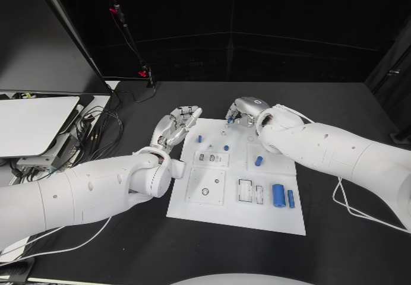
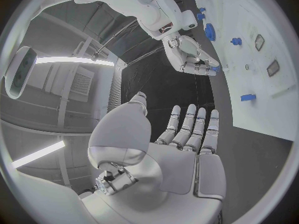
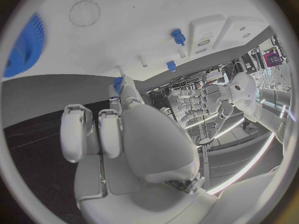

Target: Assemble the parts on the task board

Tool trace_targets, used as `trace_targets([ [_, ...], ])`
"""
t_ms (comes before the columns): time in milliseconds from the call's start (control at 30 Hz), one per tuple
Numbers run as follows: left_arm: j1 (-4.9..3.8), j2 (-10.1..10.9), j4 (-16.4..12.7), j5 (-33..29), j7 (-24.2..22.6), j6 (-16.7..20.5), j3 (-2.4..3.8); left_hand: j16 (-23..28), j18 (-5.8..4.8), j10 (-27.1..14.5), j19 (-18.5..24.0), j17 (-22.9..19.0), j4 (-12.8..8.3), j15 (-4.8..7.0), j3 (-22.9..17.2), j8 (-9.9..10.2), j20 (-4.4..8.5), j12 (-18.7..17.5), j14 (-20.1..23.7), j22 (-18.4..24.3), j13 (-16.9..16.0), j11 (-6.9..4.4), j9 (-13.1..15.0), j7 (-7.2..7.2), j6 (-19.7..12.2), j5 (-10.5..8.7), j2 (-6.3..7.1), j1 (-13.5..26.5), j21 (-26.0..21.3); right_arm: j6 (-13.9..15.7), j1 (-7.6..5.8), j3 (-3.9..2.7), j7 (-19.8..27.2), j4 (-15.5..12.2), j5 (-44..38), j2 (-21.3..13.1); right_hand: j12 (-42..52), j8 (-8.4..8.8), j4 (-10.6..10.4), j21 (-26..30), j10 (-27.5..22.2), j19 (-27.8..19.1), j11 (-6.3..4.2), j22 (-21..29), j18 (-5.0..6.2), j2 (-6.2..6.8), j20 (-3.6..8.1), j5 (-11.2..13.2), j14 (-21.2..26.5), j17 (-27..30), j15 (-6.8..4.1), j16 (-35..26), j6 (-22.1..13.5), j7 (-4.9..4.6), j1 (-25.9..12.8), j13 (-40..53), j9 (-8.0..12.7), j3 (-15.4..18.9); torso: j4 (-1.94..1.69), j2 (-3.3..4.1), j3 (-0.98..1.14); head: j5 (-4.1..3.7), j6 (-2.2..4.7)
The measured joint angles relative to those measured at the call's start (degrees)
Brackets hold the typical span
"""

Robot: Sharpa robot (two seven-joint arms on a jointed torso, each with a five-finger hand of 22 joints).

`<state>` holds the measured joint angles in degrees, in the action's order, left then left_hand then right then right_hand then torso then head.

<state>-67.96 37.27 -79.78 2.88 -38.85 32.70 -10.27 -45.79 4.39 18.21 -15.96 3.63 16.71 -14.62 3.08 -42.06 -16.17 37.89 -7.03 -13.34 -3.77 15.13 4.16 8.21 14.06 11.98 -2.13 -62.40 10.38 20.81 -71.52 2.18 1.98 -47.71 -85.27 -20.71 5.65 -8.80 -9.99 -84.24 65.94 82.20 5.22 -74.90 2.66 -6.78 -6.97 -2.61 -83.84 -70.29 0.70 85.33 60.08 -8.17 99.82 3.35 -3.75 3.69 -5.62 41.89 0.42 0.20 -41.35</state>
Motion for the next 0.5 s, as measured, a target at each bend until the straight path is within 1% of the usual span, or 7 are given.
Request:
trace_targets([
  [100, 0.0, 0.0, 0.03, 0.01, 0.0, 0.0, 0.0, 0.0, 0.0, 0.0, 0.0, 0.0, 0.0, 0.0, 0.0, 0.0, 0.0, 0.0, 0.0, 0.0, 0.0, 0.0, 0.0, 0.0, 0.0, 0.0, 0.0, 0.0, 0.0, -0.07, 0.0, 0.0, 0.09, 0.52, 0.06, 0.38, 0.0, 0.0, 0.0, 0.0, 0.0, 0.0, 0.0, 0.0, 0.0, 0.0, 0.0, 0.0, 0.0, 0.0, 0.0, 0.0, 0.0, 0.0, 0.0, -0.02, 0.02, 0.0, 0.0, 0.0, -0.01, 0.06, -0.16],
  [500, 0.0, -0.1, 0.14, 0.03, 0.0, -0.03, 0.0, 0.0, 0.0, 0.0, 0.0, 0.0, 0.0, 0.0, 0.0, 0.0, 0.0, 0.0, 0.0, 0.0, 0.0, 0.0, 0.01, 0.0, 0.0, 0.0, 0.0, 0.0, 0.0, -0.35, 0.03, 0.0, 0.6, 2.31, 0.33, 1.6, -0.35, 0.22, -0.29, 0.0, 0.0, 0.0, 0.0, 0.0, 0.0, 0.0, 0.0, 0.12, 0.0, 0.06, 0.0, 0.0, -0.02, 0.02, 0.0, 0.0, 0.01, -0.16, 0.04, 0.01, -0.07, 0.18, -0.42],
])
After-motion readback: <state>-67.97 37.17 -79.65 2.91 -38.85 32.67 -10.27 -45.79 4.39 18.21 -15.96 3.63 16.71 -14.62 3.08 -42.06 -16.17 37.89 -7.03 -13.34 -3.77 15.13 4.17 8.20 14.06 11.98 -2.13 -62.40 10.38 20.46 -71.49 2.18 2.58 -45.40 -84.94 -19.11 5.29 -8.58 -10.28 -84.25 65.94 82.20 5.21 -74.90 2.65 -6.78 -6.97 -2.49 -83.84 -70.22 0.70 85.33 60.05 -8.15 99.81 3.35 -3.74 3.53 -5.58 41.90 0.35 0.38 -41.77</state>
